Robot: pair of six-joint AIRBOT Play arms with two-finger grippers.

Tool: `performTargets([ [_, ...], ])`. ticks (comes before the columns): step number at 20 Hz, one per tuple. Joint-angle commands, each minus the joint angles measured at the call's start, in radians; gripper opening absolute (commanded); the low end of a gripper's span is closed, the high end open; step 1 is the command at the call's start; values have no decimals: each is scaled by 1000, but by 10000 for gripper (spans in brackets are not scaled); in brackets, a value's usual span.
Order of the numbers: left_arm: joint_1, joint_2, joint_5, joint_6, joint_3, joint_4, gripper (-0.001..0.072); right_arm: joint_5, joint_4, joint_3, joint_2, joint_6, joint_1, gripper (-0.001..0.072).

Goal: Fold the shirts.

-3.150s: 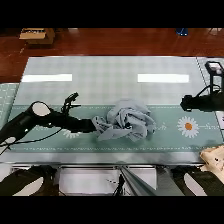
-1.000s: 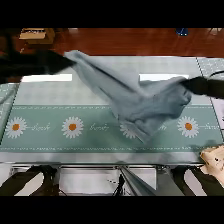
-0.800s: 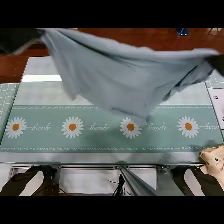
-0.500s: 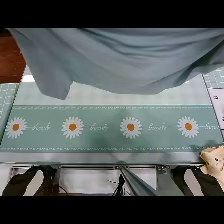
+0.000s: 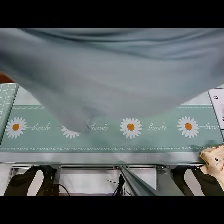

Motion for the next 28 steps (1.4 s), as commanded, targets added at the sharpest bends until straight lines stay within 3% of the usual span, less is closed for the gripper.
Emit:
performTargets([
  [1, 0, 11, -89, -47, -85, 83, 16, 209, -40, 32, -92, 31, 1, 30],
  [4, -4, 11, -86, -27, -309, 83, 16, 415, -18, 32, -278, 31, 34, 31],
  [6, -40, 11, -34, 8, -492, 82, 16, 443, -35, 32, -414, 27, 122, 31],
  [11, -172, 11, 223, 118, -897, 85, 16, 297, -197, 32, -745, 12, 379, 32],
  [16, -186, 10, 389, 165, -1094, 89, 16, 214, -332, 32, -939, 44, 479, 33],
  [17, -186, 7, 404, 165, -1112, 89, 16, 221, -327, 32, -956, 56, 480, 53],
  [19, -186, -1, 406, 166, -1121, 89, 16, 259, -333, 32, -948, 21, 474, 408],
  [20, -186, -3, 407, 166, -1121, 89, 16, 303, -346, 32, -930, -38, 463, 420],
  [22, -186, -3, 407, 166, -1121, 91, 16, 420, -543, 32, -875, -122, 425, 421],
  [23, -186, -3, 407, 166, -1121, 92, 16, 456, -636, 31, -847, -91, 378, 420],
  [25, -186, -3, 407, 166, -1121, 93, 16, 503, -559, 15, -809, -4, 223, 420],
  [28, -186, -3, 407, 166, -1121, 96, 17, 647, -348, -183, -761, 9, -15, 420],
])
